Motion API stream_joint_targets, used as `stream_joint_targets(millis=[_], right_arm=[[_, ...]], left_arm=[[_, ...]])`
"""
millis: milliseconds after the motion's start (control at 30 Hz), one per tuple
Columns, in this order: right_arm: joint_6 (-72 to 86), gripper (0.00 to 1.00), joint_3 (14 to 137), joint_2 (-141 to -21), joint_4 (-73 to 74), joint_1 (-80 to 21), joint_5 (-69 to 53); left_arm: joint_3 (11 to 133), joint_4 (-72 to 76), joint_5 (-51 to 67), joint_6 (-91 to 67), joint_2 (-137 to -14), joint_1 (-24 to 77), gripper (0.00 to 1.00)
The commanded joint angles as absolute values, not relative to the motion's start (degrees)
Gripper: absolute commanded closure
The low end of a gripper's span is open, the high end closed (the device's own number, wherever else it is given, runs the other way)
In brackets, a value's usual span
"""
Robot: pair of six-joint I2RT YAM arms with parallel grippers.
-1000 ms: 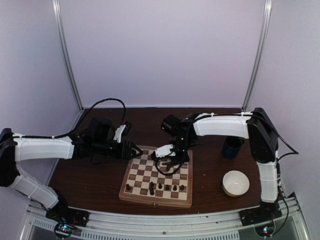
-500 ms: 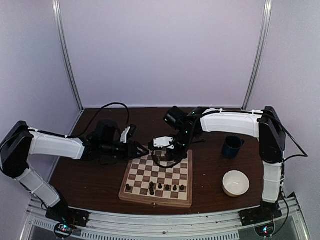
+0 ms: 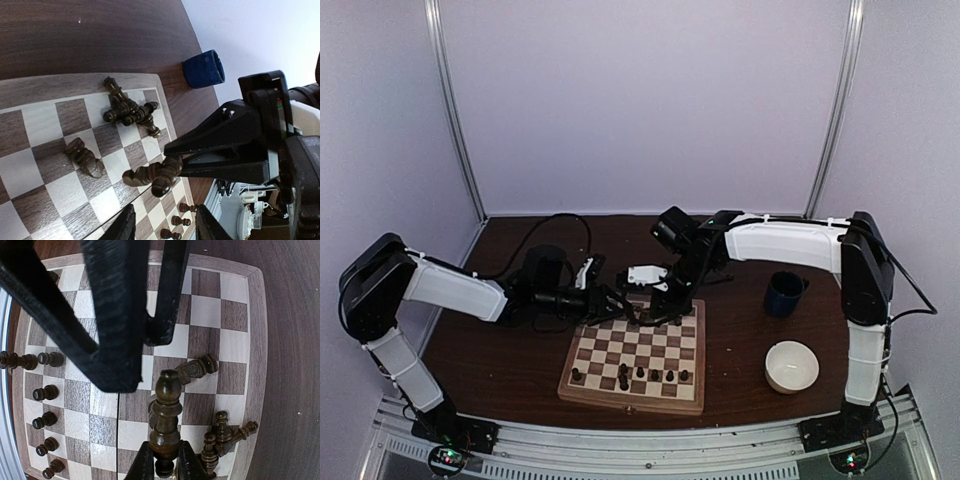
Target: Set up the chess pieces on the board
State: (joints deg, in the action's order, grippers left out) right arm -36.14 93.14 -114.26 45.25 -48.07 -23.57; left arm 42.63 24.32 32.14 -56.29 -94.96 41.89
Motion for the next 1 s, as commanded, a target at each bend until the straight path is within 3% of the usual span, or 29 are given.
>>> stream_joint_targets(millis=[0,400,700,967], right_arm=[[-35.05,0.94,93.04,-111.90,44.52,-47.64,-25.57],[-34.98,0.93,93.25,-111.45,44.96,-47.64,-27.17],[-35.05,0.93,92.84,-112.02,45.26,-47.51,-27.00],[-35.33,0.93,90.13,-112.62,44.23,-45.29,-26.95]], left_arm=[[44.41,29.51,33.51,-57.77,-96.09,42.45,0.61],[45.83,32.91,34.72,-59.81,-98.71,42.63,0.75],[45.79,33.80,34.74,-59.83,-98.34,42.63,0.97],[45.96,23.16,32.52,-53.68,-92.27,42.63,1.00]])
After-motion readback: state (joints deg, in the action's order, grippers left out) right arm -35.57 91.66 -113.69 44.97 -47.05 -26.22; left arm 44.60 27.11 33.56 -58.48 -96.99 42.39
